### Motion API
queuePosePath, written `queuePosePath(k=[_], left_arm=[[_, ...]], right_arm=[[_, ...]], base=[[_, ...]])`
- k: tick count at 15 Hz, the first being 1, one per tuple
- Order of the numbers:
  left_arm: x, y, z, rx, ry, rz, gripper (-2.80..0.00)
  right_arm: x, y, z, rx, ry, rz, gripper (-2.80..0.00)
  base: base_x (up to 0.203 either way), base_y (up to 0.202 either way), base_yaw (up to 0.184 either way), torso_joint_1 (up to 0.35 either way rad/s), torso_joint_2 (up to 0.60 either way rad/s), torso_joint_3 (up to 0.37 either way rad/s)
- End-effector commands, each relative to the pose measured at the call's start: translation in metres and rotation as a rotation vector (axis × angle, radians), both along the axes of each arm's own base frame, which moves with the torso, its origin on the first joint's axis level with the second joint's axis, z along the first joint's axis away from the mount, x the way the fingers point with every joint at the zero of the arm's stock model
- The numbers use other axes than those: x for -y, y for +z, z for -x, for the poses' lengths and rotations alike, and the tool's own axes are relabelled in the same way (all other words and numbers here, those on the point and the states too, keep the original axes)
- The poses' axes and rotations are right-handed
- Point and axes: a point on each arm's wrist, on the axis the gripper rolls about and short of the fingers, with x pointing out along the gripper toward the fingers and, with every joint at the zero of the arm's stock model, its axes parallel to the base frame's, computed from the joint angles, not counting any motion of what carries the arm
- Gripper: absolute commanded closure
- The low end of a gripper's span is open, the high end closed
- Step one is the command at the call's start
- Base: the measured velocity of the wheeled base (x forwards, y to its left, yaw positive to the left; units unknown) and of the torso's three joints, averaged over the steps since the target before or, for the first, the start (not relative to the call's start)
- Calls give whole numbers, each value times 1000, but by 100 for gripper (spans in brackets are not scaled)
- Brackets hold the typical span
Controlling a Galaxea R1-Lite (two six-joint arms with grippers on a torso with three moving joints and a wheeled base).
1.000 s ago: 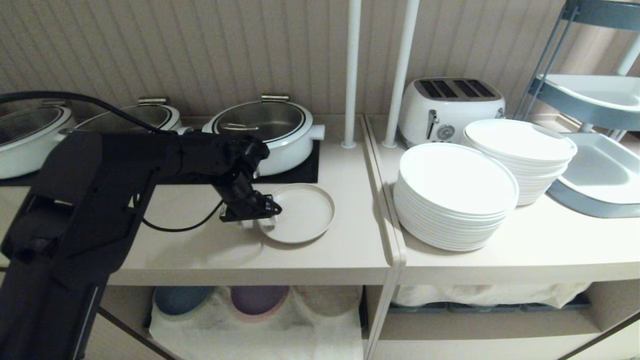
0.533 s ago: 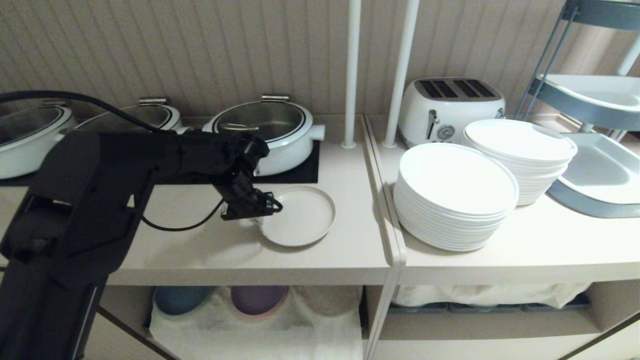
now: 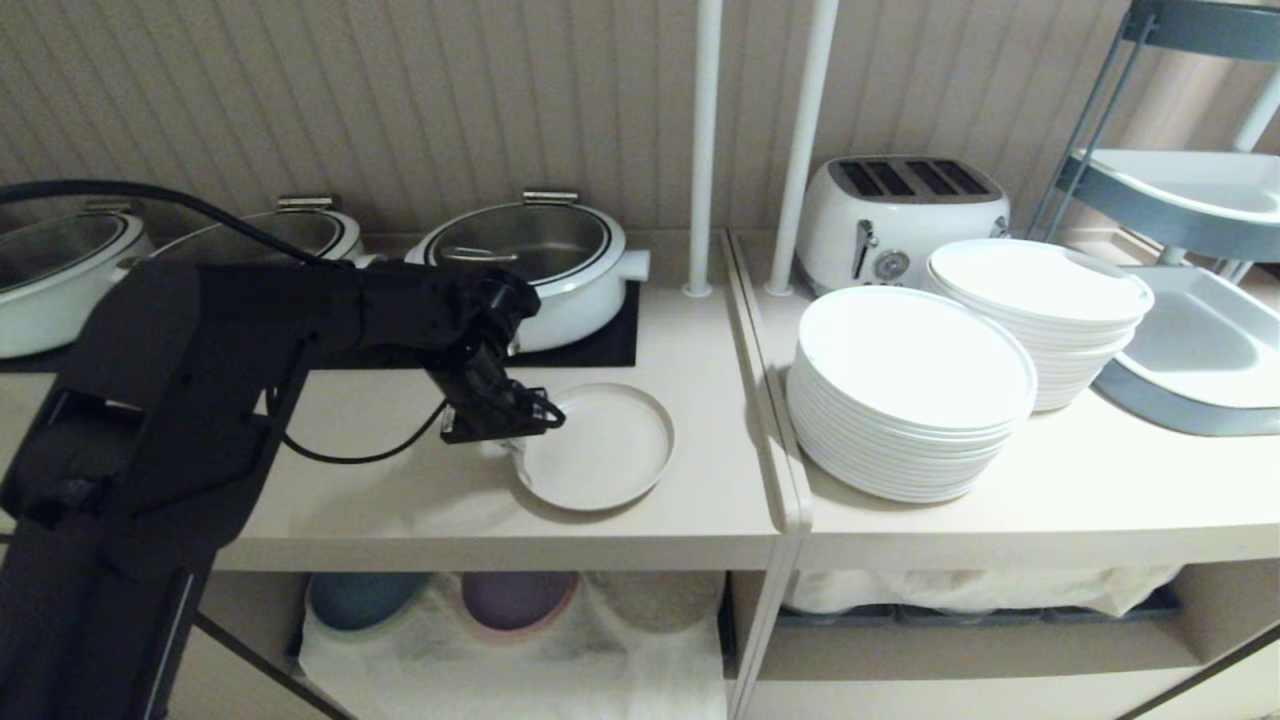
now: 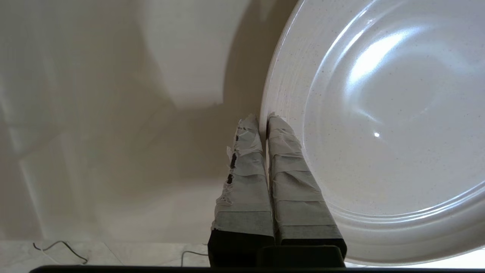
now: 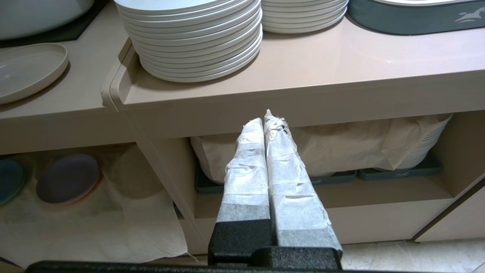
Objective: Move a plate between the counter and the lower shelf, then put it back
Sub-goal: Pick up the plate
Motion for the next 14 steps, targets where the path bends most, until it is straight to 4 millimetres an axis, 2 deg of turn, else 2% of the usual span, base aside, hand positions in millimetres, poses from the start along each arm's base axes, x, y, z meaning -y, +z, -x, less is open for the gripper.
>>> queuePosePath(k=[1, 14], left_arm=[[-1, 6, 3, 3, 14, 7, 0], [-9, 41, 29, -47, 158, 77, 0]], right_arm=[[0, 0, 0, 0, 0, 0, 0], [0, 0, 0, 0, 0, 0, 0]], base=[[0, 0, 0, 0, 0, 0], [0, 0, 0, 0, 0, 0]])
